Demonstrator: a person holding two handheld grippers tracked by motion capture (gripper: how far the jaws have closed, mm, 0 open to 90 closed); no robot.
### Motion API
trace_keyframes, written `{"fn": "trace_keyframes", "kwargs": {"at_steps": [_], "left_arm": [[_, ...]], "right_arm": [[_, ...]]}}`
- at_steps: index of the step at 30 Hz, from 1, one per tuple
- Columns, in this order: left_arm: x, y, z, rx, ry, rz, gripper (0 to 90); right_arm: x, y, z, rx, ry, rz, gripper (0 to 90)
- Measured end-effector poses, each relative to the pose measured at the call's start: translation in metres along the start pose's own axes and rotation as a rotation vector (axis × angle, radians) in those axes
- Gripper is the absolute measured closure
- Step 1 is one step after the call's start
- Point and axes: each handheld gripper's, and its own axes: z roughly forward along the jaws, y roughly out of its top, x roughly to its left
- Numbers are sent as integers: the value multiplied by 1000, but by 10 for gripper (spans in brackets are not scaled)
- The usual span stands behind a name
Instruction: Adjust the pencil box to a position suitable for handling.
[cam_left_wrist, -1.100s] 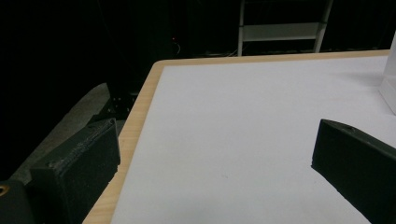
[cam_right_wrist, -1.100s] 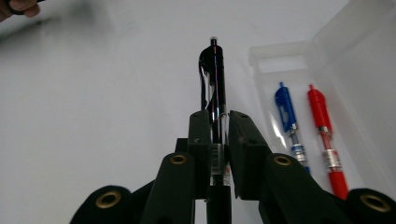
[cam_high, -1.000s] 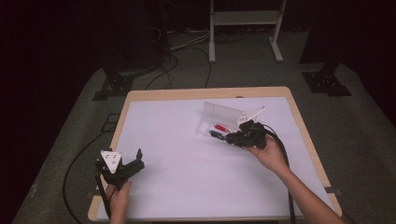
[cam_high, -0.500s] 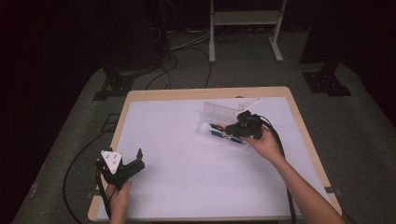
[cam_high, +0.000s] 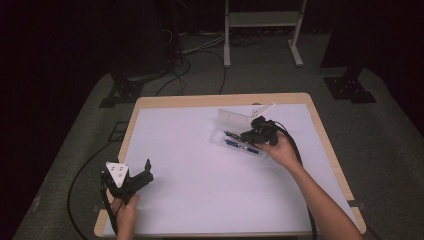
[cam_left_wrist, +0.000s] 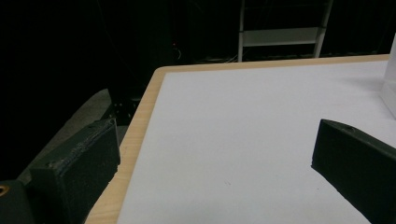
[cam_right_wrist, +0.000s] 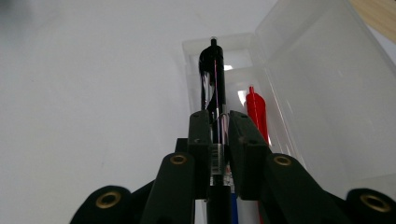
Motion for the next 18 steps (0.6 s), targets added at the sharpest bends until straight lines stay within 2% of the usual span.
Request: {"fn": "trace_keyframes", "kwargs": {"at_steps": [7,15,18], "left_arm": [[-1,0,0,-2,-6,5,4],[-1,0,-1,-1,-10,5,4],[0,0,-1,-2,-7,0,4]], "right_arm": [[-8,-7,13,35,-12,20,787],[-13,-12,21,72,-27,20,787],[-16,-14,21,69,-27,26,786]]}}
